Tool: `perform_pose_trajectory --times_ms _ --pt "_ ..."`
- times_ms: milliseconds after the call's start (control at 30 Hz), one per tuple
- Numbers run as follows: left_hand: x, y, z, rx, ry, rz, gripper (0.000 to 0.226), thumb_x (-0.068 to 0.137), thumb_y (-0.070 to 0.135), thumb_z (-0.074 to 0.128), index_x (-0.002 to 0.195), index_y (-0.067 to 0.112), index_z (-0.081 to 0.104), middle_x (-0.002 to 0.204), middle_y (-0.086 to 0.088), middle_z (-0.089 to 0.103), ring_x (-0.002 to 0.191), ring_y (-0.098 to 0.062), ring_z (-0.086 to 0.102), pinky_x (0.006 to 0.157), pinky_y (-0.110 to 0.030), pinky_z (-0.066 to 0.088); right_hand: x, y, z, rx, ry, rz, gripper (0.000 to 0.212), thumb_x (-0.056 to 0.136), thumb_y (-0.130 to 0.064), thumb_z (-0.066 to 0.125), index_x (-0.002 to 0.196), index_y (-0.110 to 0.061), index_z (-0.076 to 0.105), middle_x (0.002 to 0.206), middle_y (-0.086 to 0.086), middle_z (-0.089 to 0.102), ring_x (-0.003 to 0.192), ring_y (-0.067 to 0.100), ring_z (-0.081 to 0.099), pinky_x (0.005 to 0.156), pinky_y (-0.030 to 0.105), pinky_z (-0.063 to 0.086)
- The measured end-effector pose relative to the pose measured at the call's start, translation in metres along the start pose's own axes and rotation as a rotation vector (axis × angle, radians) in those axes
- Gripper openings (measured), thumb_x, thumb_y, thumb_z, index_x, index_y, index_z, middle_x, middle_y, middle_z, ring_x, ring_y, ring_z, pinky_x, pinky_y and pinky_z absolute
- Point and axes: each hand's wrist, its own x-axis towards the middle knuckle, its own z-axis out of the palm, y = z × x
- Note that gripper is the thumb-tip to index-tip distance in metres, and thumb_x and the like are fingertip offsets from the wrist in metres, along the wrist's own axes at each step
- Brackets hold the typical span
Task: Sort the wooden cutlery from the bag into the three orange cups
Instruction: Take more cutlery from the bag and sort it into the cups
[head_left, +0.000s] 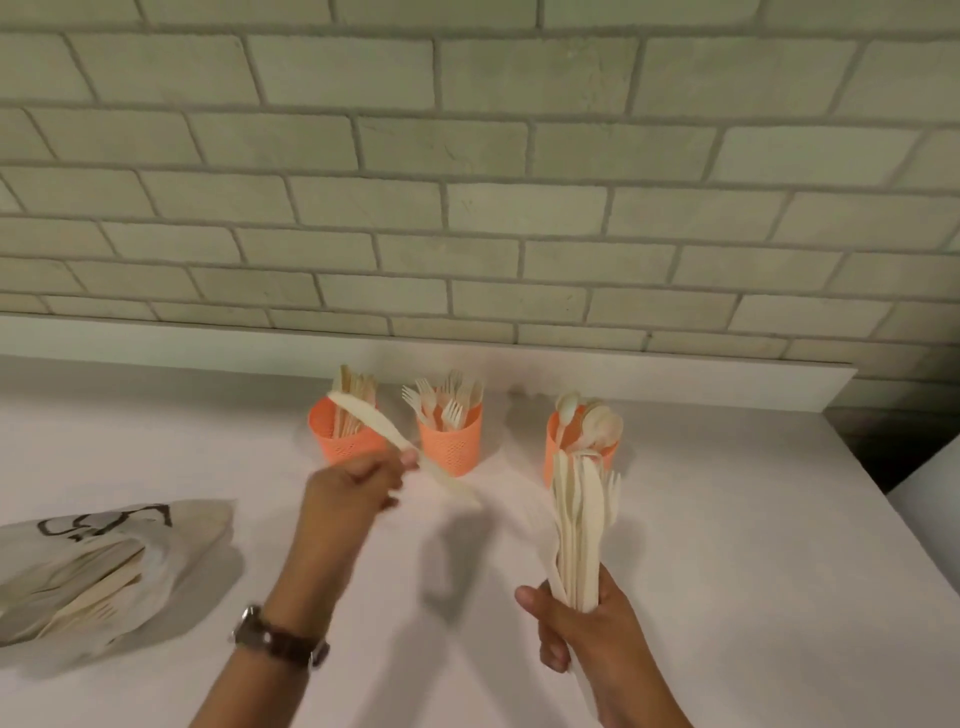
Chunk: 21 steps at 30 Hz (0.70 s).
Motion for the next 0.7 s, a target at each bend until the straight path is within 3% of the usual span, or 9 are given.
perform_pose_trajectory --times_ms 67,133,267,333,433,567,633,700 --pt "0.034 0.013 -0.021 0.103 0.152 0.183 0.008 0.082 0.015 0.068 0.085 0.019 0.075 0.074 -0.002 0.068 0.056 0.003 0.054 0.055 -0.009 0.047 0.003 0.005 -0.003 -0.018 0.019 0.006 0.031 0.074 0.004 0.074 0.092 0.0 0.049 0.045 0.001 0.044 0.033 0.017 0.033 0.037 0.022 0.032" --pt "0.065 0.019 -0.039 0.235 0.292 0.304 0.019 0.083 0.021 0.067 0.099 0.011 0.073 0.083 -0.001 0.068 0.064 0.007 0.057 0.061 -0.007 0.045 0.006 0.01 -0.004 -0.046 0.023 0.008 0.026 0.078 0.002 0.069 0.097 0.0 0.052 0.043 0.001 0.042 0.034 0.017 0.033 0.036 0.023 0.032" --pt "0.113 0.01 -0.056 0.391 0.442 0.347 0.025 0.087 0.025 0.063 0.104 0.008 0.071 0.096 -0.002 0.07 0.085 -0.011 0.062 0.066 -0.011 0.043 0.012 0.016 -0.008 -0.092 0.032 -0.016 0.022 0.081 -0.006 0.068 0.102 -0.008 0.064 0.041 0.007 0.041 0.037 0.019 0.035 0.039 0.025 0.036" --pt "0.131 -0.005 -0.056 0.485 0.447 0.308 0.026 0.088 0.024 0.06 0.105 0.008 0.071 0.102 -0.01 0.072 0.092 -0.021 0.065 0.072 -0.023 0.044 0.016 0.016 -0.007 -0.103 0.037 -0.025 0.019 0.082 -0.008 0.068 0.101 -0.012 0.066 0.041 0.01 0.042 0.037 0.021 0.037 0.041 0.026 0.038" --pt "0.151 -0.033 -0.054 0.616 0.337 0.158 0.026 0.086 0.022 0.063 0.106 0.006 0.07 0.104 -0.016 0.072 0.098 -0.029 0.065 0.078 -0.025 0.043 0.02 0.016 -0.005 -0.085 0.045 -0.018 0.019 0.081 -0.01 0.07 0.098 -0.004 0.064 0.045 0.007 0.045 0.036 0.021 0.039 0.042 0.026 0.037" --pt "0.15 -0.054 -0.054 0.749 0.313 0.082 0.044 0.082 0.023 0.069 0.122 0.006 0.061 0.128 -0.021 0.054 0.116 -0.035 0.052 0.098 -0.036 0.04 0.02 0.01 -0.002 -0.013 0.04 0.005 0.04 0.066 -0.02 0.082 0.088 0.001 0.056 0.049 0.005 0.049 0.035 0.022 0.04 0.044 0.028 0.036" --pt "0.134 -0.052 -0.046 0.723 0.325 0.15 0.047 0.082 0.022 0.069 0.125 0.009 0.058 0.128 -0.02 0.049 0.109 -0.036 0.054 0.096 -0.039 0.041 0.02 0.006 -0.003 0.05 0.022 0.002 0.047 0.052 -0.023 0.082 0.08 0.0 0.052 0.051 0.008 0.046 0.034 0.022 0.037 0.04 0.026 0.035" --pt "0.103 -0.043 -0.03 0.615 0.272 0.219 0.035 0.081 0.023 0.068 0.115 0.014 0.064 0.118 -0.012 0.057 0.087 -0.026 0.059 0.079 -0.03 0.046 0.02 0.002 -0.005 0.108 -0.011 0.004 0.042 0.053 -0.014 0.081 0.073 -0.003 0.046 0.052 0.009 0.041 0.032 0.02 0.034 0.036 0.024 0.033"
